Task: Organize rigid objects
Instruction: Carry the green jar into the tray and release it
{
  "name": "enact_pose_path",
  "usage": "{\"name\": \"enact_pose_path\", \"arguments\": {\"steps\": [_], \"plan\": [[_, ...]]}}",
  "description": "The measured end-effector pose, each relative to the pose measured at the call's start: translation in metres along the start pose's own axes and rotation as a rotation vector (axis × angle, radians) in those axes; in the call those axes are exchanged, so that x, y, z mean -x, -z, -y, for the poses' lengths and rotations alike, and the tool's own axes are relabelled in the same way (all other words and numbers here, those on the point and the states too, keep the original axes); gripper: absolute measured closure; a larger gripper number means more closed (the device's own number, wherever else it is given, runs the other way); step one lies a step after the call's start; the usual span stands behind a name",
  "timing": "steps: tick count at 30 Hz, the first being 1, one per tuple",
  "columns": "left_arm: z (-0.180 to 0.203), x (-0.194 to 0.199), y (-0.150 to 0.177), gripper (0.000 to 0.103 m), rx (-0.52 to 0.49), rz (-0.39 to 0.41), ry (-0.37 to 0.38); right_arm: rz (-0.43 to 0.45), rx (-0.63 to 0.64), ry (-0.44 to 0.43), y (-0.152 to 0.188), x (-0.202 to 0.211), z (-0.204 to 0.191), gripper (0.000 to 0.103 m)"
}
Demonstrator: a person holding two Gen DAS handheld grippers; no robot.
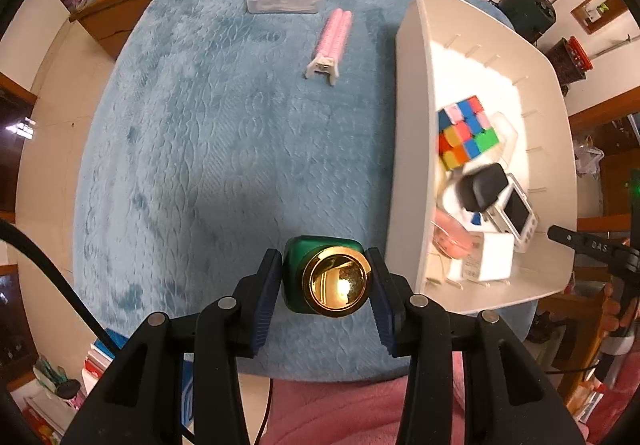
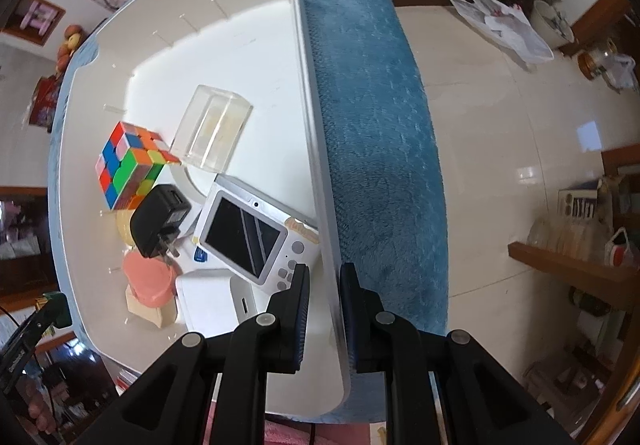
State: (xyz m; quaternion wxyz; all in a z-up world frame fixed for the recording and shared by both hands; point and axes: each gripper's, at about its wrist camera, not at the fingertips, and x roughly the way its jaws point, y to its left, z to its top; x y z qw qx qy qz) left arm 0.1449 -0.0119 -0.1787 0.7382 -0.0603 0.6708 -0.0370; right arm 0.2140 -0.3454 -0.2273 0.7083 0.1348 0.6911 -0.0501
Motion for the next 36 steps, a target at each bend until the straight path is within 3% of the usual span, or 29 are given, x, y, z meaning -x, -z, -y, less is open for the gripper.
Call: {"name": "enact_pose_path", "arguments": {"steps": [16, 36], "plan": [[0.071, 0.012, 0.024, 0.057, -0.12, 0.036, 0.031, -0.016, 0.146, -0.012, 0.003, 0.0, -0.005, 0.086], [0.151, -0.004, 0.03, 0.057, -0.281, 0.041, 0.076, -0.076, 0.267, -0.004, 0.015, -0.012, -0.009, 0.086]]}}
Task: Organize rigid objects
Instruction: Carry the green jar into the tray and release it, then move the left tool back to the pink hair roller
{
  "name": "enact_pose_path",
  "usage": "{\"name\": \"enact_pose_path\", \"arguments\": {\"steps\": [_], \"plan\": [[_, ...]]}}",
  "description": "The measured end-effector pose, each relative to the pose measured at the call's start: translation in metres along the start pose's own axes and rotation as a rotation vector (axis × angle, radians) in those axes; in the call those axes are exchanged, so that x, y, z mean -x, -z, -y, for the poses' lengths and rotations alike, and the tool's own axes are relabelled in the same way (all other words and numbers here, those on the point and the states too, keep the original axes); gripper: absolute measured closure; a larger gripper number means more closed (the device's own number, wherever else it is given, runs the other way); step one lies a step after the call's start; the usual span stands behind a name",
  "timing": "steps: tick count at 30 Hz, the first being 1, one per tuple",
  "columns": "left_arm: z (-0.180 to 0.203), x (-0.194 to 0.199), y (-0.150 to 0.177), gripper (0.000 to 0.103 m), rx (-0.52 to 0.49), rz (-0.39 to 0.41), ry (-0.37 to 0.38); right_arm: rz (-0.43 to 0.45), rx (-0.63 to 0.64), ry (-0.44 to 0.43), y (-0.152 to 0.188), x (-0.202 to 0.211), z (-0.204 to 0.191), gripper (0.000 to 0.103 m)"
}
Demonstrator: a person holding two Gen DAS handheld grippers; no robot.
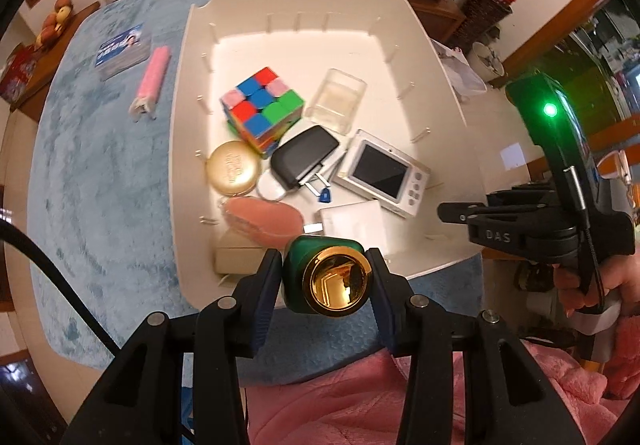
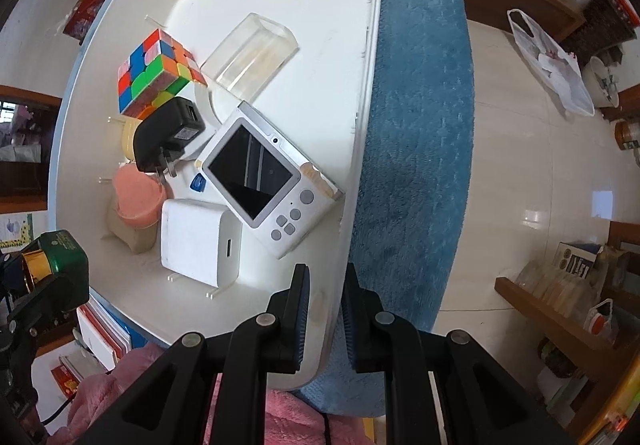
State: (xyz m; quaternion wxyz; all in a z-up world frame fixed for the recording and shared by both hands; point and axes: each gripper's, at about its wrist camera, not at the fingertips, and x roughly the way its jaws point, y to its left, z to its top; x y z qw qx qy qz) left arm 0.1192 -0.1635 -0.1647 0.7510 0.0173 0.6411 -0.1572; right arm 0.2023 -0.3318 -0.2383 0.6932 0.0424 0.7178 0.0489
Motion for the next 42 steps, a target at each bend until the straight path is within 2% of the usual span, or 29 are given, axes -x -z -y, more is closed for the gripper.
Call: {"name": "enact_pose_path", "arguments": {"steps": [8, 10, 13, 22, 31, 34, 38, 42], "plan": [[0.011, 0.002, -0.007, 0.054, -0.038, 0.009, -0.002, -0.012, -0.009, -0.021, -0.004, -0.004, 0.005, 0.086], [0.011, 0.008, -0.01, 0.044, -0.039, 0.041, 0.008, -0.014, -0.012, -0.023, -0.004, -0.004, 0.006, 0.086], [0.011, 0.014, -0.016, 0.034, -0.046, 0.073, 0.006, -0.016, -0.01, -0.019, -0.005, -0.006, 0.007, 0.086], [-0.004, 0.015, -0.034, 0.034, -0.01, 0.093, -0.015, -0.022, -0.031, -0.026, -0.006, -0.009, 0.011, 0.086], [-0.045, 0.017, -0.049, 0.034, 0.063, 0.098, -0.042, -0.039, -0.068, -0.011, -0.011, -0.013, 0.015, 0.086], [-0.063, 0.017, -0.055, 0.027, 0.078, 0.111, -0.068, -0.049, -0.089, -0.001, -0.012, -0.014, 0.016, 0.086], [-0.092, 0.018, -0.066, 0.027, 0.108, 0.115, -0.085, -0.066, -0.117, 0.019, -0.014, -0.016, 0.014, 0.086], [-0.12, 0.024, -0.076, 0.027, 0.149, 0.155, -0.082, -0.083, -0.154, 0.038, -0.019, -0.018, 0.014, 0.086]]}}
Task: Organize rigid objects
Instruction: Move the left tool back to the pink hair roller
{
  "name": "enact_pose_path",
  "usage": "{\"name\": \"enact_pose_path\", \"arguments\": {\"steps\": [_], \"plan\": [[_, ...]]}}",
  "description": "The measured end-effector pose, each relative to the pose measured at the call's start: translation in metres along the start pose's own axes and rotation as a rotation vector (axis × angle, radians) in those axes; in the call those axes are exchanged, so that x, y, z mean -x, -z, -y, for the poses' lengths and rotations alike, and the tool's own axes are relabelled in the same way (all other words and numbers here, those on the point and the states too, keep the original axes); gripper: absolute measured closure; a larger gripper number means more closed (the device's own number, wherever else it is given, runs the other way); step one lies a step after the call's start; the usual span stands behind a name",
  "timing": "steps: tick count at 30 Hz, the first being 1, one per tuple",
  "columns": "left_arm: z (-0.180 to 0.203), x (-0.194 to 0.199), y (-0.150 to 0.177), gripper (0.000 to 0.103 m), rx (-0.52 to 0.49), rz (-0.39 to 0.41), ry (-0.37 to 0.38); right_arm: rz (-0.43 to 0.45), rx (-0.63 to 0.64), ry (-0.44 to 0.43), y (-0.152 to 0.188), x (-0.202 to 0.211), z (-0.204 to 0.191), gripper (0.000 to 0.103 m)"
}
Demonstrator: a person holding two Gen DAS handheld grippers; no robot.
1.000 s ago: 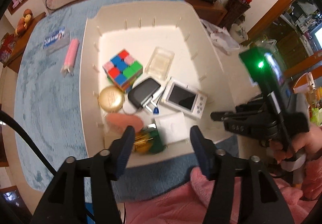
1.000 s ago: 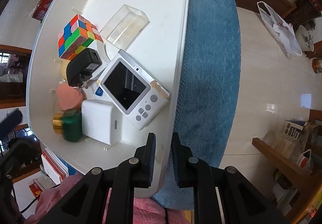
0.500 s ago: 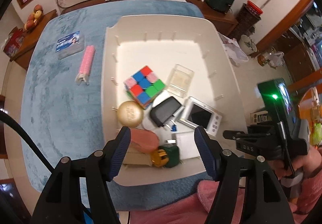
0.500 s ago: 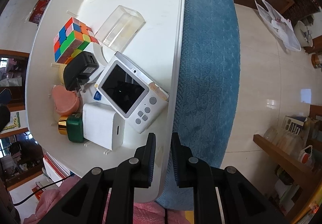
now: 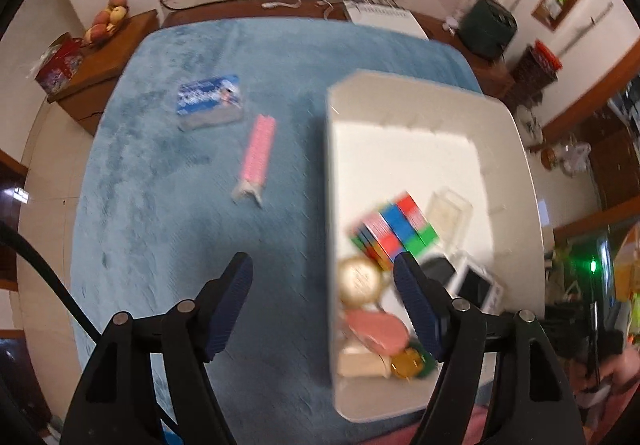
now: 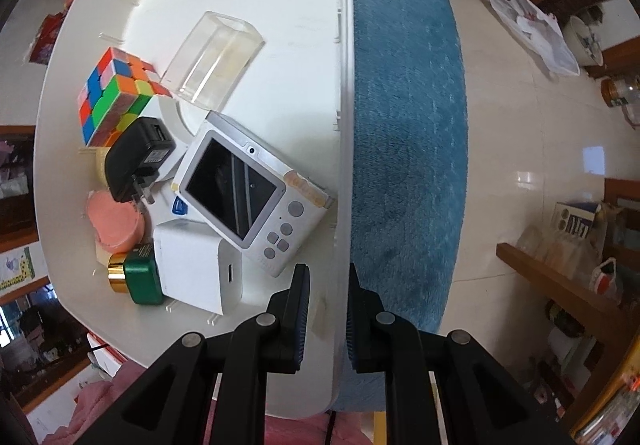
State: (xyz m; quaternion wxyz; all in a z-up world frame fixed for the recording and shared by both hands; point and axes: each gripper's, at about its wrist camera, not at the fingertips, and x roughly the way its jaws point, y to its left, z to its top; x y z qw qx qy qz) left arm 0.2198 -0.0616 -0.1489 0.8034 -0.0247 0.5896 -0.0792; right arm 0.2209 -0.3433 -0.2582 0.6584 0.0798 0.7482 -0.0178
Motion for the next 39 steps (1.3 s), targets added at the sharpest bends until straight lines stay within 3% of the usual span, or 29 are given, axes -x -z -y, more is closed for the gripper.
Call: {"name": "enact_pose_path", "arguments": {"steps": [7, 20, 31, 39], "plan": [[-0.036, -0.013, -0.03, 0.027, 0.039, 0.004, -0.007, -0.033, -0.098, 0.004, -0.009, 0.0, 0.005, 0.086], [-0.065, -0.084, -0.073, 0.027, -0.037, -0.097, 0.001, -0.036, -0.302, 0.029, -0.013, -0.003, 0.023, 0.086], [-0.084, -0.138, -0.087, 0.027, -0.011, -0.154, 0.043, -0.052, -0.36, 0.106, -0.02, -0.006, 0.016, 0.085], [-0.079, -0.152, -0.086, 0.032, -0.033, -0.188, 0.036, -0.055, -0.38, 0.129, -0.021, -0.004, 0.01, 0.081]]}}
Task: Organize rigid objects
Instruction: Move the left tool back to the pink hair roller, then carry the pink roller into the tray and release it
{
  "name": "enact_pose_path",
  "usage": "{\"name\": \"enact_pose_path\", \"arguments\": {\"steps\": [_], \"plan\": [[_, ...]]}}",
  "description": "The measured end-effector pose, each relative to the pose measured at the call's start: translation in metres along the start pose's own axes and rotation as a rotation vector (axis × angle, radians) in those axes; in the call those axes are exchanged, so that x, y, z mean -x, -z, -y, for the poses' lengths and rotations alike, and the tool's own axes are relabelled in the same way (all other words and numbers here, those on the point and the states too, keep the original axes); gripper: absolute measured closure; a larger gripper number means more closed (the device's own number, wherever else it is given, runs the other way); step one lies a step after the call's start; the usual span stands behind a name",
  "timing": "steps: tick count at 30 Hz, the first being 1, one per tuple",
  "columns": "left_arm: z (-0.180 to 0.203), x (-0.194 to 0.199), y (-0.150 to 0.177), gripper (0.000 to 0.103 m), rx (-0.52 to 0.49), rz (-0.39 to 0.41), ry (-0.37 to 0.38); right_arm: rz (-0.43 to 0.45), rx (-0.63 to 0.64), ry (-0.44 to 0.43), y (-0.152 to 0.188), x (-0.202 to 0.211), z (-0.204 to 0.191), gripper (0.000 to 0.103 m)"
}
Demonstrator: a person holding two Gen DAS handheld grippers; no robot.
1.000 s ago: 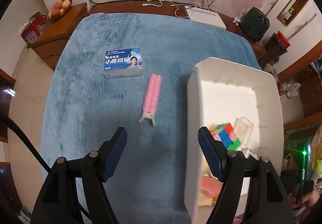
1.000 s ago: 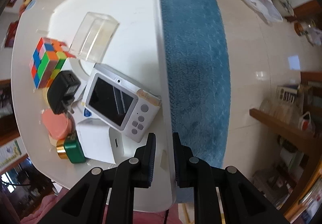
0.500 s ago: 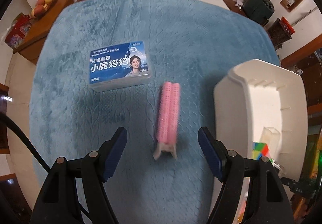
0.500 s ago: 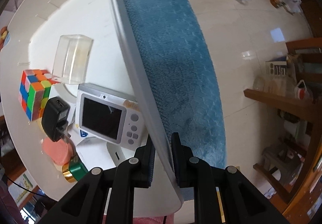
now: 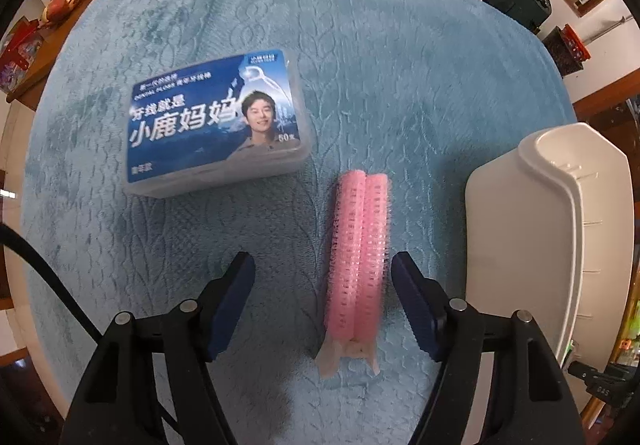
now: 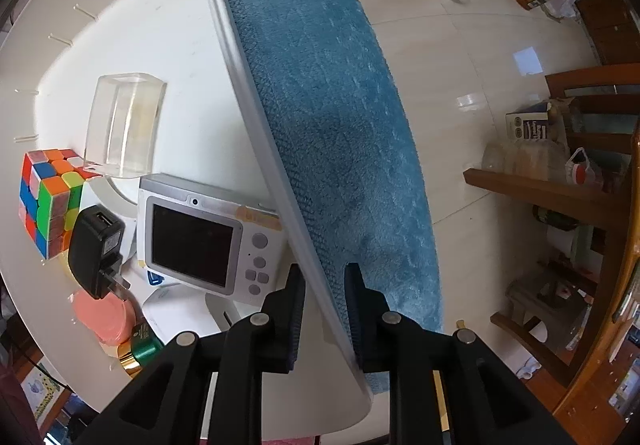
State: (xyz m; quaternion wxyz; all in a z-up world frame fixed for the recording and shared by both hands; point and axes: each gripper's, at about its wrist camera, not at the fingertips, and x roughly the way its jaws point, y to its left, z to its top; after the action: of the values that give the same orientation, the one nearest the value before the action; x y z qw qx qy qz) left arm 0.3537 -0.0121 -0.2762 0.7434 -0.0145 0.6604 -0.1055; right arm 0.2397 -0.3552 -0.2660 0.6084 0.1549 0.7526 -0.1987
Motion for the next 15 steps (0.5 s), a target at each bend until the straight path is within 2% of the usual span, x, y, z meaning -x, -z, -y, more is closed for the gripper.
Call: {"name": "enact_pose_path", "arguments": {"steps": [4, 6, 8, 14, 15], "plan": [[0.004, -0.001, -0.001, 0.039, -0.011, 0.018, -0.015, 0.0, -0.011, -0.005, 0.0, 0.001, 0.0, 0.081], [0.004, 0.0, 0.0, 0.045, -0.015, 0.023, -0.003, 0.0, -0.01, -0.005, -0.001, 0.002, 0.001, 0.081], [0.007, 0.001, 0.001, 0.058, -0.034, 0.031, 0.026, 0.003, -0.006, -0.006, 0.0, 0.002, 0.002, 0.081], [0.019, -0.001, 0.004, 0.074, -0.042, 0.045, 0.051, 0.022, -0.006, -0.027, 0.004, 0.004, 0.006, 0.081], [0.019, -0.001, 0.005, 0.074, -0.041, 0.044, 0.049, 0.027, -0.006, -0.03, 0.004, 0.005, 0.007, 0.081]]}}
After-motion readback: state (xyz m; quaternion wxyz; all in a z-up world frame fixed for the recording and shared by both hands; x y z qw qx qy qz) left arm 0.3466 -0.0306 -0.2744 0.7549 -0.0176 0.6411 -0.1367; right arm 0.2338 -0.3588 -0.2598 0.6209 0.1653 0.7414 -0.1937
